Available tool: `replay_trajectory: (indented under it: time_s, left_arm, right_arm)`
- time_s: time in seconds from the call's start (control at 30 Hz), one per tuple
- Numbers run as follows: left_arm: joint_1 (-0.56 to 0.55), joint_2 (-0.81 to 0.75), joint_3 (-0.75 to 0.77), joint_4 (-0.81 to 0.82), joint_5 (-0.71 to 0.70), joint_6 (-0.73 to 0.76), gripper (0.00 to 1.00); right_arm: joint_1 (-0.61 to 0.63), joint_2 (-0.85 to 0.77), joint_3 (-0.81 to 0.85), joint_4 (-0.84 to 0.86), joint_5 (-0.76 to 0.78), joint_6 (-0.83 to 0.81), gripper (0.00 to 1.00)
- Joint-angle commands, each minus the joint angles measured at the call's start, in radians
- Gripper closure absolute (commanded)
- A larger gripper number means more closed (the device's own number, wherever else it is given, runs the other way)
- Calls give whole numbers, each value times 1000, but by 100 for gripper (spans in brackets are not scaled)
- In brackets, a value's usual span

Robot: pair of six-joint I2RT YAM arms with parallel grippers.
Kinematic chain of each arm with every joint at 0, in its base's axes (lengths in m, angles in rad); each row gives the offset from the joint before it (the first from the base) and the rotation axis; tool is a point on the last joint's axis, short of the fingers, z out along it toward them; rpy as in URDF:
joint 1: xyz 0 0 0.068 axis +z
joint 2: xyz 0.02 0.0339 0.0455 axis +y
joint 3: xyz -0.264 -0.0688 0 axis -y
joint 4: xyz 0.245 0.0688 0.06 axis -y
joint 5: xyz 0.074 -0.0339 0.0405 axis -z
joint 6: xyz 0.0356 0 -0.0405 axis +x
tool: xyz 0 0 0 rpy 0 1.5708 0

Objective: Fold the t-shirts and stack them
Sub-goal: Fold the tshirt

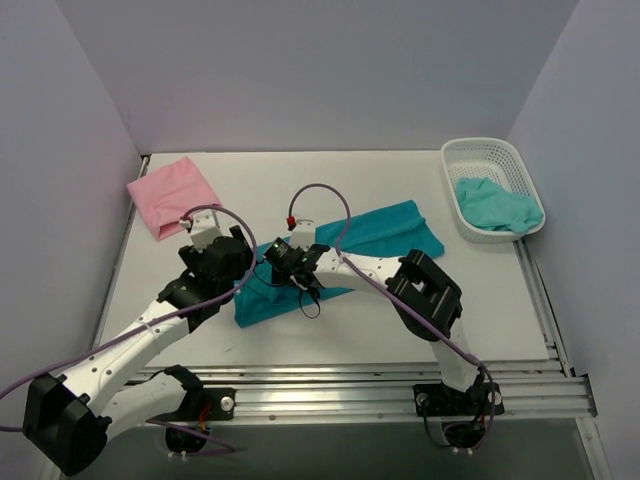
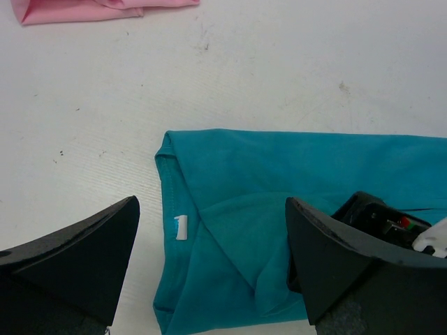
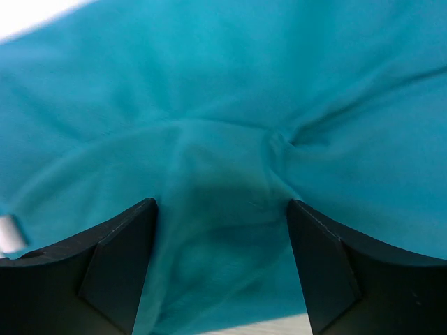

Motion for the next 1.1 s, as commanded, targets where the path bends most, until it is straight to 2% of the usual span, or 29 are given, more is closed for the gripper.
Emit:
replay_trajectory:
  time_s: [0.0, 0.53, 0.67, 0.77, 0.8, 0.87, 1.0, 1.03, 1.07]
  left_arm:
    - [9, 1, 5, 51, 14, 15, 6]
    - [9, 17, 0, 57, 20, 12, 6]
    - [10, 51, -18, 57, 41, -93, 4]
    - [10, 92, -72, 146, 103, -130, 0]
    - [12, 128, -78, 162, 106, -144, 7]
    - [13, 178, -74, 163, 106, -207, 11]
    - [15, 341, -77, 168, 138, -363, 62]
    - [16, 365, -90, 197, 153, -380, 83]
    - [18, 388, -100, 252, 174, -414, 92]
  right_arm:
    - [5, -114, -74, -1, 19, 28, 30]
    - [5, -230, -198, 19, 44, 45, 33]
    - [-8, -330, -188, -36, 137, 9, 32]
    - [-63, -407, -194, -63, 148, -24, 32]
    - [-77, -428, -213, -62, 142, -30, 32]
    - [-105, -499, -239, -60, 131, -43, 32]
    - [-125, -614, -299, -71, 154, -55, 32]
    - [-130, -656, -319, -82, 160, -58, 32]
    - [-131, -680, -327, -89, 165, -60, 32]
